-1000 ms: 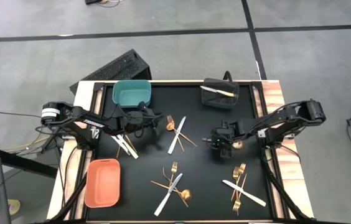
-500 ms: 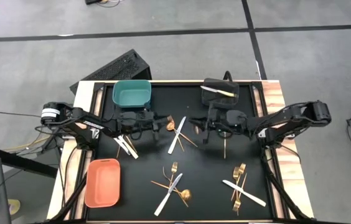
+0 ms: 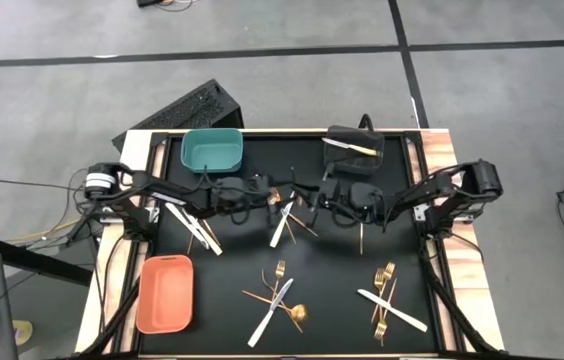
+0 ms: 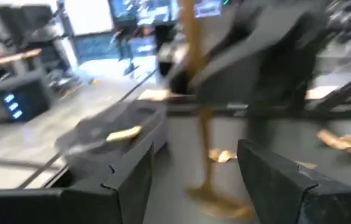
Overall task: Sort silverware by color (type)
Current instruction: Put the gold spoon into the green bin
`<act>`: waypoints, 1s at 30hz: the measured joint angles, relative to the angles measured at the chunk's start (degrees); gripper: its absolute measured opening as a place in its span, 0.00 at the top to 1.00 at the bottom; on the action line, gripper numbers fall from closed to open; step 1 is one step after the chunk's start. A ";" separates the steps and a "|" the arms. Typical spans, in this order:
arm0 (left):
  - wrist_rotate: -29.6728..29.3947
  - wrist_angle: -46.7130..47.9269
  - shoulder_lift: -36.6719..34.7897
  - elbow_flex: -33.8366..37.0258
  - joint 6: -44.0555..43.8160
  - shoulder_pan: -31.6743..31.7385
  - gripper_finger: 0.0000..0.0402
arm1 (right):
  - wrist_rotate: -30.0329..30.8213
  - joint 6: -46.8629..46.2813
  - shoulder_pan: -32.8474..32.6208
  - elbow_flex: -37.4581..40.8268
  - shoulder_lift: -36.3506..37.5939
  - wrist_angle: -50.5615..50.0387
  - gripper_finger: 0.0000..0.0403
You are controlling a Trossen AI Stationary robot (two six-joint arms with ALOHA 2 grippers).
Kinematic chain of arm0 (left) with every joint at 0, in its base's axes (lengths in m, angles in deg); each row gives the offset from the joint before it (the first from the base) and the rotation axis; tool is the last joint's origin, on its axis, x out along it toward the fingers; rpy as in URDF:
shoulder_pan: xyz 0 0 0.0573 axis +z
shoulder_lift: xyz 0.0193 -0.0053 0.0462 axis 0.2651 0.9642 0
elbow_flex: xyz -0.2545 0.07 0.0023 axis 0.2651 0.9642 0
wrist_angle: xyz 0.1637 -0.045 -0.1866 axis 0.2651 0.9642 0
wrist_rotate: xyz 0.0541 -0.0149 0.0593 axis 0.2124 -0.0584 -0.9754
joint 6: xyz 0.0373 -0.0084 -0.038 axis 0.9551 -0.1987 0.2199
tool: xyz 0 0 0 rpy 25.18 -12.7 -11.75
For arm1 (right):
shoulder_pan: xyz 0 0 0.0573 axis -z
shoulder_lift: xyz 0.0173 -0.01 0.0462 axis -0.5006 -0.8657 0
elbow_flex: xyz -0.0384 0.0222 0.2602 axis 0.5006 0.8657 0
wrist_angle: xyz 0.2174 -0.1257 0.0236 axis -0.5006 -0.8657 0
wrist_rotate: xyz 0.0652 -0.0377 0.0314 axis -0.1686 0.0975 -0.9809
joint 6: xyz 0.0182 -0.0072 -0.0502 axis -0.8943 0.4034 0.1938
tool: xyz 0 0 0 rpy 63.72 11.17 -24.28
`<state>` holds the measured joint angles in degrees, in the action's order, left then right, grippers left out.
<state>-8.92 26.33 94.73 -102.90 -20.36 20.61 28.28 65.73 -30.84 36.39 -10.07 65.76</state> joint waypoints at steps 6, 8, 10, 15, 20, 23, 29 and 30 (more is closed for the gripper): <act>-1.76 -1.58 1.22 -0.77 -0.10 -0.04 0.54 | 1.59 1.71 -0.38 -0.51 0.02 0.65 0.88; -1.72 -2.18 1.33 -0.77 0.46 -0.04 0.61 | 1.58 1.55 -0.32 -0.51 0.03 0.73 0.88; -0.88 -3.06 1.33 -0.77 1.40 0.00 0.69 | 1.55 1.30 -0.34 -0.51 0.04 0.77 0.88; 2.95 -3.48 1.33 -0.77 2.05 1.10 0.91 | 0.49 1.49 -0.26 -0.51 0.07 0.93 0.88; 6.27 -4.49 1.33 -0.75 1.23 1.95 0.98 | -0.91 -0.09 0.25 -0.49 0.13 1.57 0.83; 4.42 -1.80 1.10 -0.77 4.01 1.95 0.99 | 1.49 -0.84 0.17 -0.51 0.33 -0.32 0.77; -7.49 25.02 -8.63 -0.77 7.20 2.13 0.99 | 11.10 2.64 -1.27 -0.51 7.37 -13.79 0.64; -10.21 30.76 -11.15 -0.77 7.27 2.30 0.99 | 12.20 1.98 -1.47 -0.50 8.67 -16.74 0.62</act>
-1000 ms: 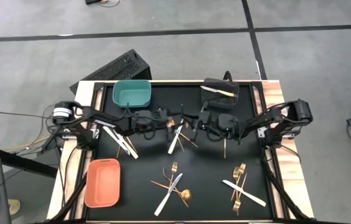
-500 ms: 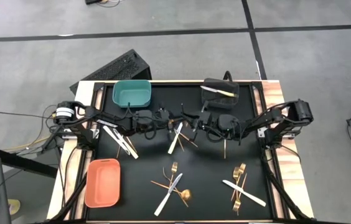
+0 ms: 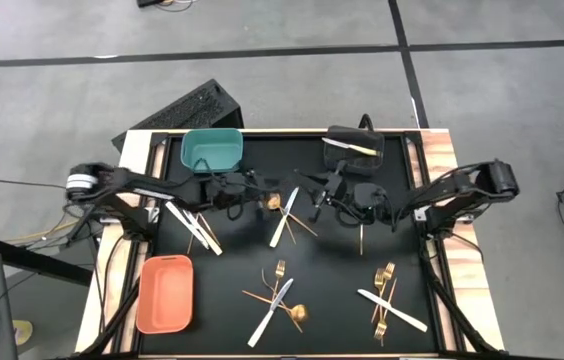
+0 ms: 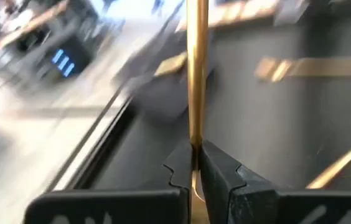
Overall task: Sort silverware by color (type)
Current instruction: Put the gold spoon into the green bin
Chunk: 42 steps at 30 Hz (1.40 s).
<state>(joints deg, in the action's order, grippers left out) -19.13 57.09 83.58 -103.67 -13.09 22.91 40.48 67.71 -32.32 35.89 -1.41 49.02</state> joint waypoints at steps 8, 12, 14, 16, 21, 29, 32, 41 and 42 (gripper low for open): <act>-14.21 43.50 -17.93 -3.71 -0.03 6.84 0.99 | 1.56 -9.43 1.72 0.35 4.91 -14.55 0.58; -18.50 56.77 -18.58 -5.77 3.07 14.66 0.99 | 1.49 -11.44 2.48 0.86 3.69 -13.44 0.59; -18.60 58.53 -17.69 -6.12 5.44 18.50 1.00 | 1.29 -12.57 2.77 0.90 3.57 -13.66 0.59; -18.57 58.48 -16.37 -6.21 9.16 21.71 0.99 | 1.31 -12.89 2.69 0.91 3.62 -13.46 0.59; -21.42 58.13 -11.36 -6.21 22.21 27.61 0.99 | 1.22 -12.82 1.28 0.91 3.77 -13.64 0.59; -30.06 56.47 -1.20 -6.95 31.47 31.29 0.99 | 1.20 -13.30 0.67 0.91 3.77 -14.46 0.59; -29.79 56.61 1.71 -8.61 31.14 31.27 0.99 | 1.20 -14.26 0.69 0.91 3.77 -15.63 0.59; -26.62 59.31 6.12 -14.96 28.97 31.07 0.89 | 1.22 -16.42 -0.48 0.91 3.77 -18.99 0.58; -26.20 59.76 6.11 -15.36 28.76 31.07 0.86 | 1.20 -16.83 -0.68 0.91 3.77 -19.17 0.58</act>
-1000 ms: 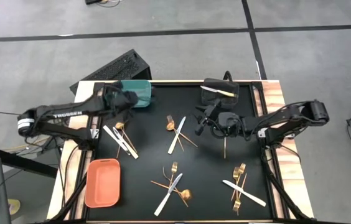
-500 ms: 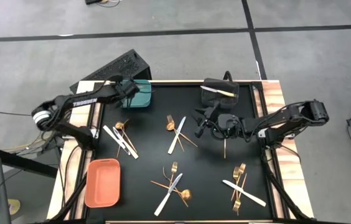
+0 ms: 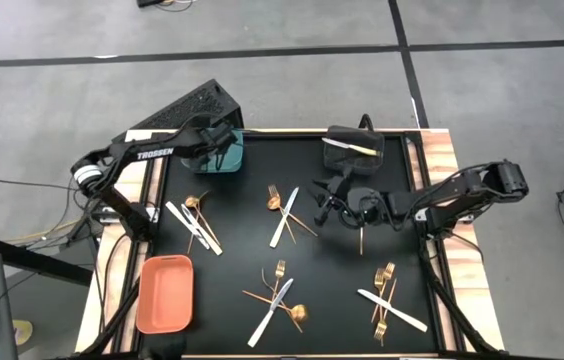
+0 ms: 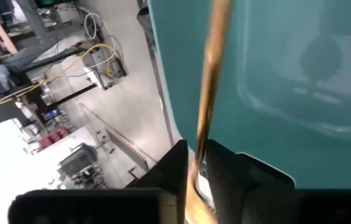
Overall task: Sort silverware by color (type)
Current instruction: Put the gold spoon into the green bin, then put the gold fork into the orange bin
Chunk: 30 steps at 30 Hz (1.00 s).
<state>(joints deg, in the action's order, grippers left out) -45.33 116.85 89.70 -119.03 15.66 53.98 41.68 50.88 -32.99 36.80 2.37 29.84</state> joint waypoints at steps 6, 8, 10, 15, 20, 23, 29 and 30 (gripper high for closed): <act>0.08 0.21 -1.63 -0.77 -7.62 0.00 0.67 | 0.22 -1.56 -0.01 0.00 0.00 -1.57 0.57; 1.05 1.40 -2.73 -0.77 -11.67 -0.22 0.62 | 0.20 -1.86 -0.03 0.00 0.00 -2.59 0.57; 3.71 3.10 -4.19 -0.77 -15.94 -0.64 0.59 | 0.15 -1.92 -0.03 0.00 0.00 -4.58 0.57; 15.60 4.56 -9.89 -0.77 -25.96 -1.78 0.58 | -2.26 -4.07 0.13 0.00 0.00 -12.86 0.59; 28.44 -1.26 -16.25 0.68 -33.39 -5.38 0.61 | -12.00 -10.42 1.50 0.00 0.00 -19.65 0.61; 34.23 -10.93 -19.45 5.09 -34.04 -9.07 0.63 | -13.00 -12.77 1.61 -0.02 0.00 -24.75 0.62; 41.94 -26.88 -20.59 13.76 -38.41 -16.34 0.65 | -14.76 -27.45 2.17 -0.04 0.35 -44.52 0.62; 42.40 -29.82 -20.23 14.93 -39.14 -17.53 0.65 | -15.52 -30.31 2.38 -0.04 0.35 -48.43 0.62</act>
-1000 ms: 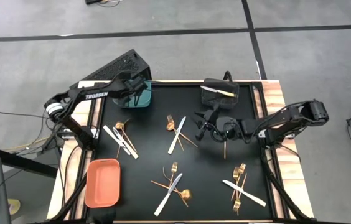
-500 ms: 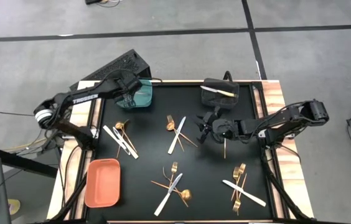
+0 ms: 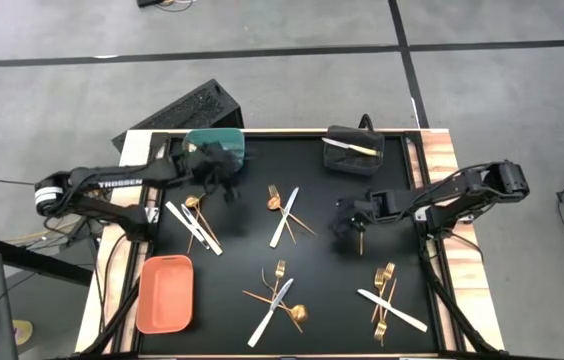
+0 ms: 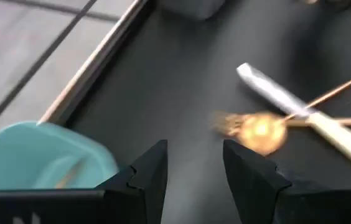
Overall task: Sort silverware by color (type)
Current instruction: Put the gold fork into the orange bin
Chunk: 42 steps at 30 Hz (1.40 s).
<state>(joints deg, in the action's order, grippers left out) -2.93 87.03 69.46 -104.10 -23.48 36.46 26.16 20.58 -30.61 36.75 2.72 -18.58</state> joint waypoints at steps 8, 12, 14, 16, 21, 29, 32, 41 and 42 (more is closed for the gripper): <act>-0.04 -16.81 5.19 4.99 -0.58 -5.44 0.65 | -2.10 -13.68 -1.14 0.00 0.00 -21.02 0.62; -0.06 -18.18 6.99 4.93 2.47 -5.72 0.65 | -4.39 -18.58 -2.50 0.00 0.11 -23.84 0.62; -0.21 -18.21 7.01 4.51 3.93 -5.55 0.65 | -5.70 -20.48 -2.91 -0.10 0.11 -24.65 0.62; -0.15 -18.18 6.11 4.12 6.21 -5.51 0.65 | -6.68 -21.28 -2.96 -1.07 0.09 -26.40 0.62; -0.76 -14.95 1.77 2.18 13.36 -5.40 0.65 | -6.71 -14.12 -0.16 -9.49 0.11 -33.90 0.62; -1.75 -13.51 -2.04 -0.91 10.41 -4.96 0.65 | -8.74 -1.02 4.85 -17.62 0.15 -24.38 0.62; -1.93 -11.18 -1.78 -0.91 7.97 -4.96 0.65 | -7.33 4.71 6.30 -17.62 0.15 -19.54 0.62; -12.44 -10.08 -1.26 7.76 -11.62 -11.06 0.65 | 3.94 2.38 5.07 -15.94 -0.07 -15.47 0.62; -11.93 -9.87 -1.76 8.18 -15.29 -11.89 0.65 | 2.31 -0.25 4.12 -15.98 0.08 -17.86 0.62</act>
<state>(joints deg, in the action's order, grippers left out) -14.86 77.16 67.70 -95.92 -38.77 24.57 28.48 20.33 -26.49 20.78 2.80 -36.44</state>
